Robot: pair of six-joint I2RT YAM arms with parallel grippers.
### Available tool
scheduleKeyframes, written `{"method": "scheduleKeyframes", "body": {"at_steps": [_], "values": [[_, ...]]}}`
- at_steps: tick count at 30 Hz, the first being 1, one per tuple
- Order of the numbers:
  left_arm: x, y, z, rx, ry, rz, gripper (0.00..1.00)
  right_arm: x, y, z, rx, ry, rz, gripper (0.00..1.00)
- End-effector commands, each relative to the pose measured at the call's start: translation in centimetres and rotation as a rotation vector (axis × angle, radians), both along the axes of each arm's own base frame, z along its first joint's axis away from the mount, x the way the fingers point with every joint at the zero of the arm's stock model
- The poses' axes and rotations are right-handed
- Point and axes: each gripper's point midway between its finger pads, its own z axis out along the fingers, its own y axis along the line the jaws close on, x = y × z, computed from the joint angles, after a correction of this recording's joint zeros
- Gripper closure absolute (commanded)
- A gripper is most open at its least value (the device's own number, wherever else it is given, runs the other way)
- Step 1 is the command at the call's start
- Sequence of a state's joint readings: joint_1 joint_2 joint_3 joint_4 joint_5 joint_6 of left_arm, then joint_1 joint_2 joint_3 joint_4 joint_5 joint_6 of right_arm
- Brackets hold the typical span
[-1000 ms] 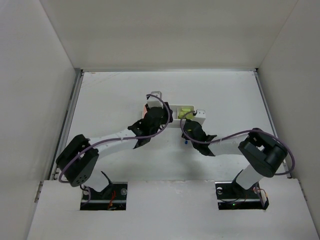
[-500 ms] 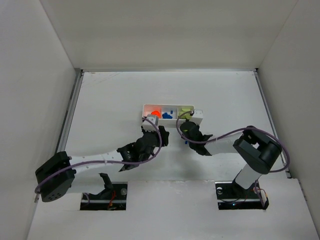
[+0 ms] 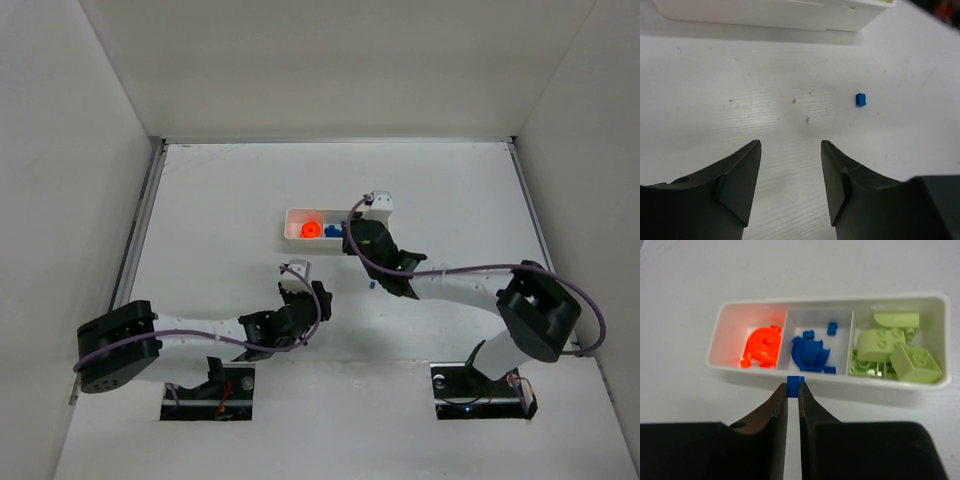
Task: Sort the legos into containers by color
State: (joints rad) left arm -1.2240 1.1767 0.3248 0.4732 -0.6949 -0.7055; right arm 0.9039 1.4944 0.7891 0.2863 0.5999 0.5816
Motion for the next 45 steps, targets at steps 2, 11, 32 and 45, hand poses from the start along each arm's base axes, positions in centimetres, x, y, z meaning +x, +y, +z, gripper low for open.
{"method": "scheduleKeyframes", "body": {"at_steps": [2, 11, 32, 45], "values": [[-0.5, -0.8, -0.5, -0.042, 0.01, 0.019, 0.51, 4.1, 1.0, 0.7, -0.04, -0.002, 0.018, 0.83], [-2.3, -4.3, -1.0, -0.026, 0.012, -0.067, 0.49, 6.0, 1.6, 2.0, -0.026, -0.014, 0.013, 0.58], [-2.1, -12.9, -3.2, 0.144, -0.041, -0.187, 0.5, 0.7, -7.7, 3.5, 0.044, -0.07, -0.065, 0.57], [2.9, -13.3, -5.2, 0.232, -0.043, -0.095, 0.63, 0.5, -13.2, 2.4, 0.133, -0.052, -0.154, 0.56]]}}
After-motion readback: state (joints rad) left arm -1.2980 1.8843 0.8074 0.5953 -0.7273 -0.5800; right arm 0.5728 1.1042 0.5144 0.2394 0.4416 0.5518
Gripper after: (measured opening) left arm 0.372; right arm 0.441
